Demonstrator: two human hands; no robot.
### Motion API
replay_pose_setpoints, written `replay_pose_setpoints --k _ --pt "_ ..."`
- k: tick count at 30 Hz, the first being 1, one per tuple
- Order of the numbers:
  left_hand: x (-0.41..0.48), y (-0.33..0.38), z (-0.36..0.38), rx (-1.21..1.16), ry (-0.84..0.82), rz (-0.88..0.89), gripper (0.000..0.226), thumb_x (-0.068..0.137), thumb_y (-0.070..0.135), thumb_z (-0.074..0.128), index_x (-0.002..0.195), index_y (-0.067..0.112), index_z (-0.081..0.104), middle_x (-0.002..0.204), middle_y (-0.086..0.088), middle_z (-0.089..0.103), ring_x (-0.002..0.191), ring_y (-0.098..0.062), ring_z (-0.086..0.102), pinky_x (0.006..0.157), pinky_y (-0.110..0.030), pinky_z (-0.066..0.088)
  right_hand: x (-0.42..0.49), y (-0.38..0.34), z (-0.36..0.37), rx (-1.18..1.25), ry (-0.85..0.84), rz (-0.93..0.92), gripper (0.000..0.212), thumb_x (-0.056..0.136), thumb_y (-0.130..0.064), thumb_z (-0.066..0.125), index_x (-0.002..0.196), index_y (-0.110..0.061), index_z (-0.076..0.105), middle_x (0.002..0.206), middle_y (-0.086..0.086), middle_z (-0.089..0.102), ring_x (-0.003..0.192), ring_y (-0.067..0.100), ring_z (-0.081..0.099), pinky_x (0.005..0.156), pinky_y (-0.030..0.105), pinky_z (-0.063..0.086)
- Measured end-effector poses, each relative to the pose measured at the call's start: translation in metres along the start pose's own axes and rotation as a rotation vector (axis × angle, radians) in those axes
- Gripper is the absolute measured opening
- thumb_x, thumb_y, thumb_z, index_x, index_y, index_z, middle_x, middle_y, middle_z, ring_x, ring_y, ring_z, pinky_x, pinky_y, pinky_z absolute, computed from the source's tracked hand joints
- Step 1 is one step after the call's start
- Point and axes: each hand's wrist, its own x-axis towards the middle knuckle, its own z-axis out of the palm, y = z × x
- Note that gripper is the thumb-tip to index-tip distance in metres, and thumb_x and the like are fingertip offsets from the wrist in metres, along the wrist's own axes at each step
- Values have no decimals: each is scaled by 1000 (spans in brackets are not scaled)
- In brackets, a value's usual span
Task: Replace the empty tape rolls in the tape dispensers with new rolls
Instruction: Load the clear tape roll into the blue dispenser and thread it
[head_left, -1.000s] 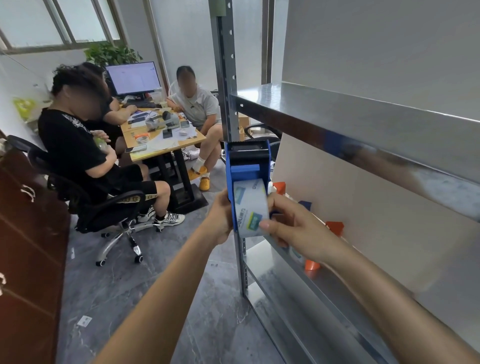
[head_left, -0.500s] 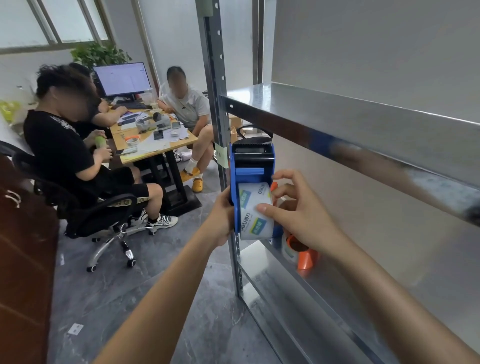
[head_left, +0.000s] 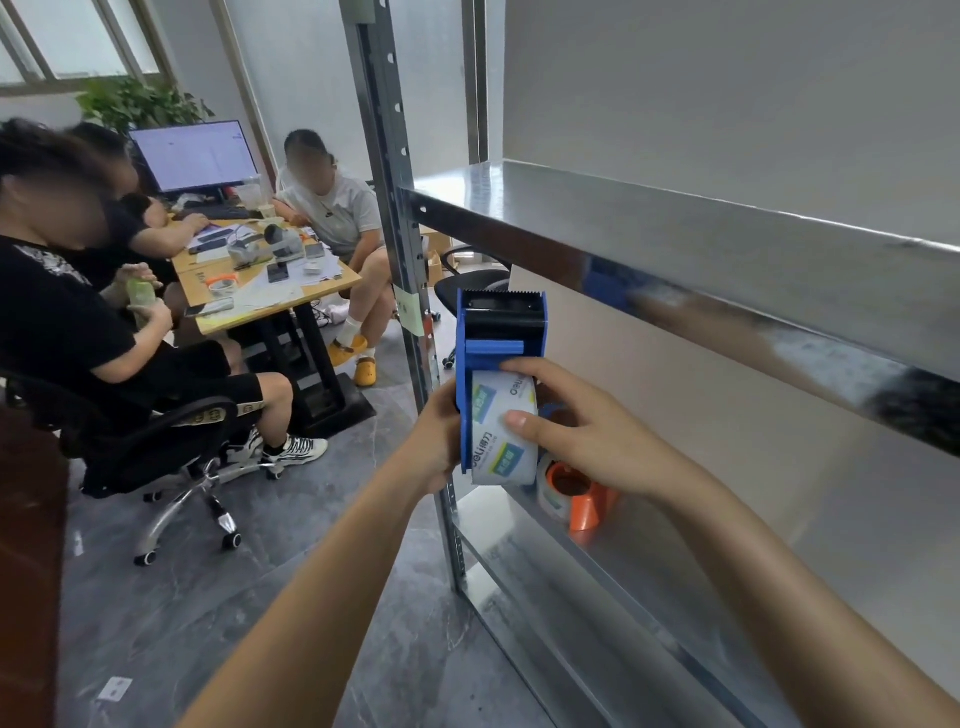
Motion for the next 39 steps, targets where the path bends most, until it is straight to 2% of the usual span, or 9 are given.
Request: replay_pose_setpoints --k 4,7,14,19,21,25,30,33,39 --pt "3 -1 2 63 45 32 24 91 2 51 115 6 57 97 -12 68 85 -27 67 70 -38 55 -4 11 4 164 26 -24 48 92 -11 62 137 -21 49 122 3 64 108 15 64 93 39 54" --pt "3 0 3 85 57 32 18 93 3 47 99 14 60 82 -1 70 72 -15 68 65 -33 55 -10 16 12 59 111 -69 49 89 -24 65 134 -34 51 115 -3 67 102 14 65 90 39 54" --pt "-5 -7 6 36 18 -80 19 97 15 39 92 20 57 78 0 66 65 -14 66 63 -32 53 -20 15 19 -281 139 -104 53 89 -32 66 138 -27 45 89 -24 57 78 -11 55 72 8 39" --pt "-1 -9 4 -46 -27 -144 25 96 29 38 96 18 61 88 -7 69 75 -20 67 74 -39 52 -21 14 26 76 122 -38 46 87 -25 66 129 -34 48 99 -13 62 87 15 62 83 36 54" --pt "2 -5 2 -45 -46 -110 23 84 37 53 96 19 62 87 -5 69 71 -16 68 67 -35 55 -20 9 24 231 112 -26 44 88 -14 65 126 -31 49 102 -4 62 76 15 63 67 30 56" --pt "3 6 2 -30 -20 -42 70 41 43 67 103 11 59 84 -3 69 71 -16 66 62 -29 54 -18 0 21 568 177 110 37 93 -4 58 125 -14 43 74 0 53 36 4 39 34 17 30" --pt "1 13 8 5 6 -15 40 91 12 49 126 -7 46 89 -6 61 77 -17 59 68 -27 49 -12 -2 13 699 174 248 25 95 -31 58 89 -8 50 55 7 45 41 17 31 35 20 27" --pt "-3 15 12 -3 0 -36 48 78 23 56 121 0 50 90 -7 61 76 -17 59 65 -25 50 -13 0 10 665 112 197 27 95 -20 57 71 -11 49 51 3 43 40 12 33 37 18 28" --pt "-2 11 9 9 17 -29 43 81 35 51 112 6 55 100 -8 63 92 -26 60 75 -33 50 -30 17 17 459 -28 -6 30 84 -14 59 94 11 46 86 16 50 56 15 50 50 26 49"
